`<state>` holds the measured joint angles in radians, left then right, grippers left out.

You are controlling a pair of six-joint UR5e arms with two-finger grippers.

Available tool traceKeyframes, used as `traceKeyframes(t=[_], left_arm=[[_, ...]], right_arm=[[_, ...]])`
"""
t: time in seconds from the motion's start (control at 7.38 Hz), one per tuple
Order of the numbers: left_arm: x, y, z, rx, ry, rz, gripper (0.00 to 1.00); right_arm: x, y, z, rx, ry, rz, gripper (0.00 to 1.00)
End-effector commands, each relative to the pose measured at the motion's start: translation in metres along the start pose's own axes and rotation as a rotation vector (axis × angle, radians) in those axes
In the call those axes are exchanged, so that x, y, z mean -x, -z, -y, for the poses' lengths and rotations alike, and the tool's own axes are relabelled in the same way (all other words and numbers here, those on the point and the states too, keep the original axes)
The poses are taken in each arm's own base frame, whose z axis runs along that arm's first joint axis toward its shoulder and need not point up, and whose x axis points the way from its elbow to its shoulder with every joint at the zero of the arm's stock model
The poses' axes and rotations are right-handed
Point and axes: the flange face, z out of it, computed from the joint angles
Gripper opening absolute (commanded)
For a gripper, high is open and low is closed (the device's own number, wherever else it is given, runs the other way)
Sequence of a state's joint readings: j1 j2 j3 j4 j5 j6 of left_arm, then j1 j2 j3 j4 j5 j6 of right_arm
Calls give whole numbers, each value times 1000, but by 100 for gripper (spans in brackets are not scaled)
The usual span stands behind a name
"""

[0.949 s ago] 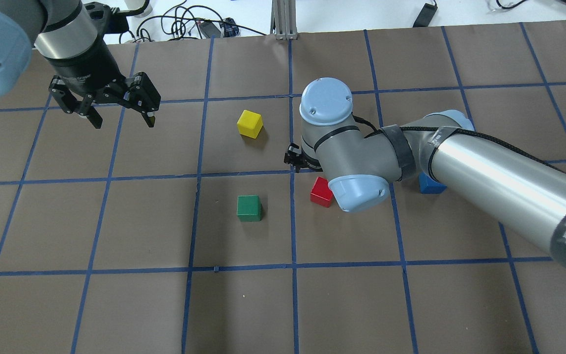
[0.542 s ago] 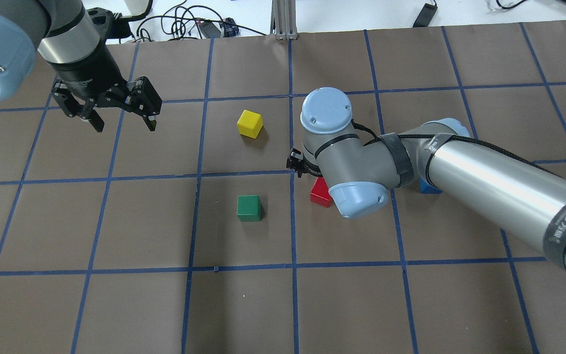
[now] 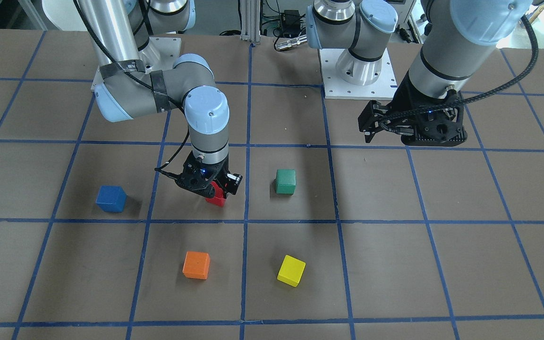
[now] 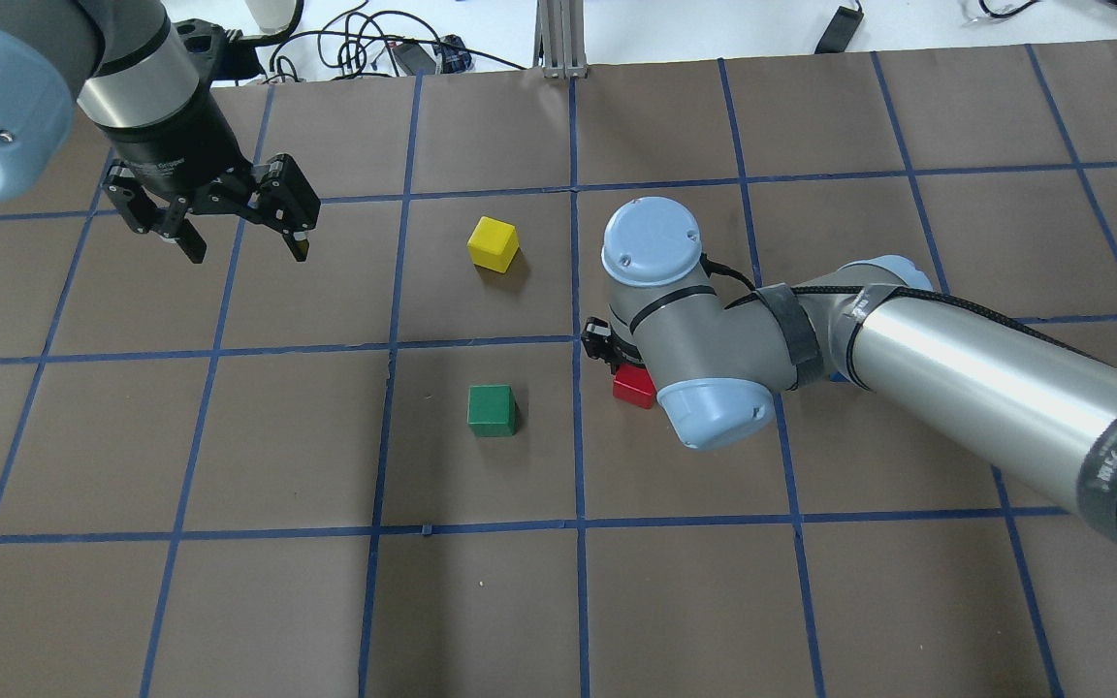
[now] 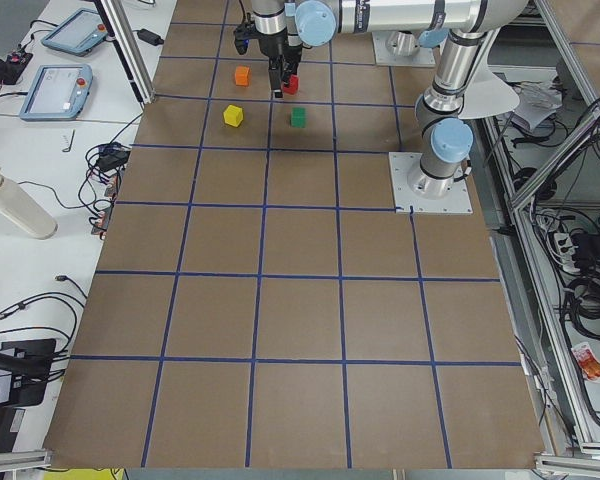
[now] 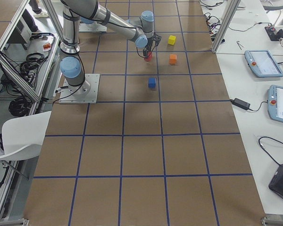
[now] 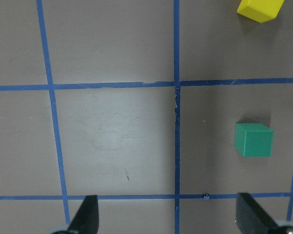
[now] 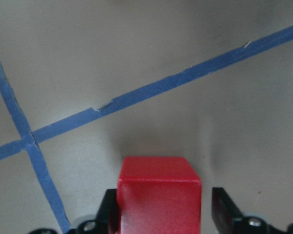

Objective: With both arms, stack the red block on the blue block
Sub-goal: 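Grasp the red cube with the right gripper and lift it, then carry the red cube with the right gripper over the blue cube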

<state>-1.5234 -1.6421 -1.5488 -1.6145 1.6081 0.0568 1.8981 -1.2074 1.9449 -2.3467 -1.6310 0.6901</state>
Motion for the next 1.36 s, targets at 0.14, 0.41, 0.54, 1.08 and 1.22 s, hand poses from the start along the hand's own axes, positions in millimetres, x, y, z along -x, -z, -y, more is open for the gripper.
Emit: traceKeyframes(t=[0.14, 0.41, 0.54, 1.08, 1.22], left_arm=[[0, -3, 2, 4, -1, -1, 100], [0, -1, 2, 1, -1, 2, 100], [4, 2, 0, -3, 2, 5, 100], [5, -3, 3, 6, 5, 3, 100], [5, -3, 3, 6, 5, 1, 100]], right_arm=[[-29, 23, 31, -42, 83, -12, 7], [-96, 59, 69, -11, 129, -28, 7], [-132, 69, 90, -6, 115, -36, 7], [-237, 67, 148, 7, 156, -44, 7], [-237, 58, 139, 29, 156, -42, 7]])
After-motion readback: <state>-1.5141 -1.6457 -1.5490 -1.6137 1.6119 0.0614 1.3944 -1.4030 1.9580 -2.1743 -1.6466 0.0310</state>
